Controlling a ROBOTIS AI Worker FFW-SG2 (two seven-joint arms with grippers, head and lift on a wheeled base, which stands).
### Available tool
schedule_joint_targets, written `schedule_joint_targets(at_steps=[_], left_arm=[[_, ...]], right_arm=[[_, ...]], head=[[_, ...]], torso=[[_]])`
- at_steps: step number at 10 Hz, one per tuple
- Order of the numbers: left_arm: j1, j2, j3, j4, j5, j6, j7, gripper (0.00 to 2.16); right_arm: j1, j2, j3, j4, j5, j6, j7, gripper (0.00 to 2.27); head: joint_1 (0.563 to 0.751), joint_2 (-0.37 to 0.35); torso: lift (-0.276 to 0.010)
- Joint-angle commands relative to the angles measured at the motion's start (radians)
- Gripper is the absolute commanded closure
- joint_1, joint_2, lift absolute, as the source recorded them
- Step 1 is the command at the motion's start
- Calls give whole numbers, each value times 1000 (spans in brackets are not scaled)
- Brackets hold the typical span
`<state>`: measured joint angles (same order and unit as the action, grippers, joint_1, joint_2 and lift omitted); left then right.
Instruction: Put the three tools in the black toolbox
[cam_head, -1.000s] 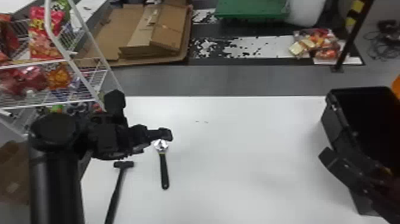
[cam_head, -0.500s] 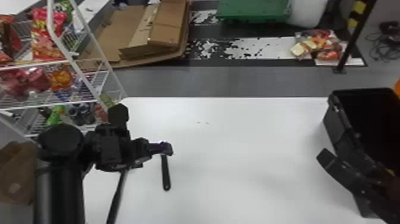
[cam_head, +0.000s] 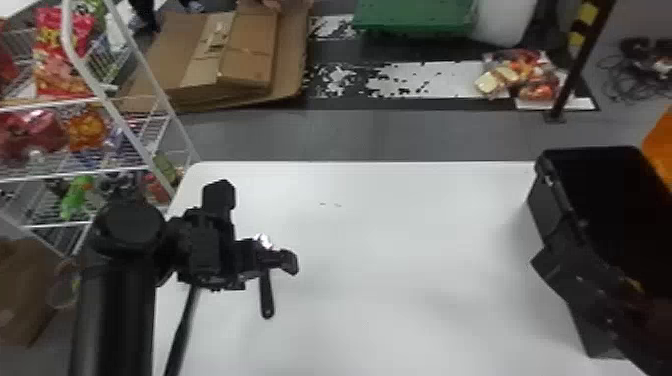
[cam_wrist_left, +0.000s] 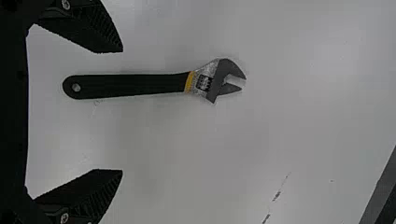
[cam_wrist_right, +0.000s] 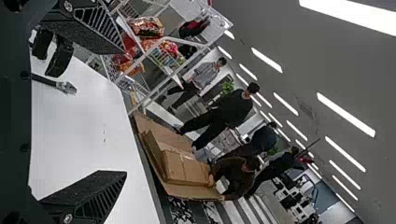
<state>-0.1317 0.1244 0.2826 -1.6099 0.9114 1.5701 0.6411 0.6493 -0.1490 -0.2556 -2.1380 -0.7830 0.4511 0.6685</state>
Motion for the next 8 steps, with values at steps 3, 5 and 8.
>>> schedule_joint_targets(at_steps=[3, 5, 8], left_arm=[[4, 3, 1, 30, -6, 1, -3, 83], [27, 3, 4, 30, -6, 1, -14, 83], [34, 6, 9, 48, -11, 1, -44, 87]], right_arm=[[4, 0, -2, 1, -5, 2, 3, 80], [4, 0, -1, 1, -5, 2, 3, 80], [4, 0, 2, 1, -1, 2, 5, 80]], head=[[695, 115], [695, 122], [695, 120]], torso=[[-55], [-55], [-55]])
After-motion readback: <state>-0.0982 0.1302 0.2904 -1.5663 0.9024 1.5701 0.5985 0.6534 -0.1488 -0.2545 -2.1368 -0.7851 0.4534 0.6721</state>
